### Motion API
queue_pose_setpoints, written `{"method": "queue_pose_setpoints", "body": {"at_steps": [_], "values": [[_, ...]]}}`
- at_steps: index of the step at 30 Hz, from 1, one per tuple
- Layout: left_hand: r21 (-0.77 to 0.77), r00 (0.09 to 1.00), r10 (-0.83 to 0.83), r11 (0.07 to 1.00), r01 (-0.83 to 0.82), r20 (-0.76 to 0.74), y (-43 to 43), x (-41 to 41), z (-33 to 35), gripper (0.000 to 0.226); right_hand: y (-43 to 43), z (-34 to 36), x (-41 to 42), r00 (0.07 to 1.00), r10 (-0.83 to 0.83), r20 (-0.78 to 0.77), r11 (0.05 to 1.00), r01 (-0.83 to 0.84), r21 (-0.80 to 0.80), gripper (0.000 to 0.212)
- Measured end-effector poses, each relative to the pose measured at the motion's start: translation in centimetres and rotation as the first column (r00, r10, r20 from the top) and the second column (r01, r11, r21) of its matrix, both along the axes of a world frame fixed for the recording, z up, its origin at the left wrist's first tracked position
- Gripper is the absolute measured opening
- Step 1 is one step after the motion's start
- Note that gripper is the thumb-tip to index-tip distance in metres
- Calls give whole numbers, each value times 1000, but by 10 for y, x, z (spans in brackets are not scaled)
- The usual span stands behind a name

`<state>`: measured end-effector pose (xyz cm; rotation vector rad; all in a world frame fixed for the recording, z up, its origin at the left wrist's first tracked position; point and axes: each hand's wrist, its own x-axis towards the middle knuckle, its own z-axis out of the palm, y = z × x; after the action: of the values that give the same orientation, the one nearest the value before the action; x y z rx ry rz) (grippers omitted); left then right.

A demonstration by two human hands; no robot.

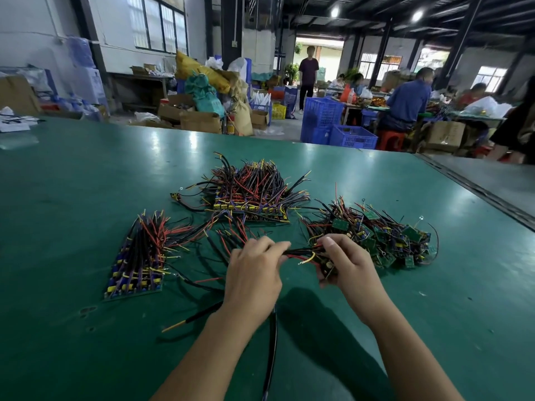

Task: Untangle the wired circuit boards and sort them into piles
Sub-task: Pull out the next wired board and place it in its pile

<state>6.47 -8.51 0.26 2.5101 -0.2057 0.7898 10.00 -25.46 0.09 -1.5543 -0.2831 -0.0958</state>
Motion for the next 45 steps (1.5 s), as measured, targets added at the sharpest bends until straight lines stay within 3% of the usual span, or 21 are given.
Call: {"method": "queue_pose_setpoints", "body": {"at_steps": [4,6,8,9,11,13,14,17,19,21,22,28,34,40,45], "values": [[-58,961,156,988,-146,230,-12,0,-2,49,14,-2,9,972,-218,81,973,223,-59,19],[-113,923,127,989,-91,363,-19,0,-3,42,11,9,18,925,-363,115,927,371,-57,20],[-98,916,51,995,-12,397,-23,3,-10,34,3,27,30,874,-471,117,882,469,52,20],[-72,940,-6,997,33,341,-25,4,-14,32,-3,36,38,832,-533,155,846,531,56,22],[0,992,-119,993,120,47,-33,3,-22,40,-17,53,55,698,-642,317,726,686,-42,29],[161,937,-178,959,234,-300,-41,6,-34,58,-33,64,75,603,-682,414,635,769,-75,33],[254,897,-184,919,303,-403,-44,7,-41,65,-41,66,85,587,-688,426,614,784,-90,34],[377,841,-161,839,392,-517,-48,11,-51,74,-64,58,102,626,-624,468,559,776,-292,33],[410,819,-122,819,402,-560,-47,12,-52,75,-78,42,107,659,-525,538,397,749,-530,31],[438,798,-87,798,414,-596,-47,13,-52,75,-87,29,106,696,-513,503,230,676,-700,33],[447,787,-74,789,422,-613,-48,14,-51,76,-88,26,104,707,-532,466,198,639,-743,36],[435,743,-71,771,464,-666,-48,12,-45,79,-84,26,99,815,-450,365,234,503,-832,55],[417,739,-83,781,465,-668,-48,8,-39,71,-86,22,98,777,-357,519,116,588,-801,53],[433,742,-69,775,461,-667,-48,5,-39,72,-85,14,100,834,-221,506,170,544,-822,55],[437,754,-77,775,456,-652,-50,6,-41,73,-92,15,94,872,-111,478,50,485,-873,62]]}}
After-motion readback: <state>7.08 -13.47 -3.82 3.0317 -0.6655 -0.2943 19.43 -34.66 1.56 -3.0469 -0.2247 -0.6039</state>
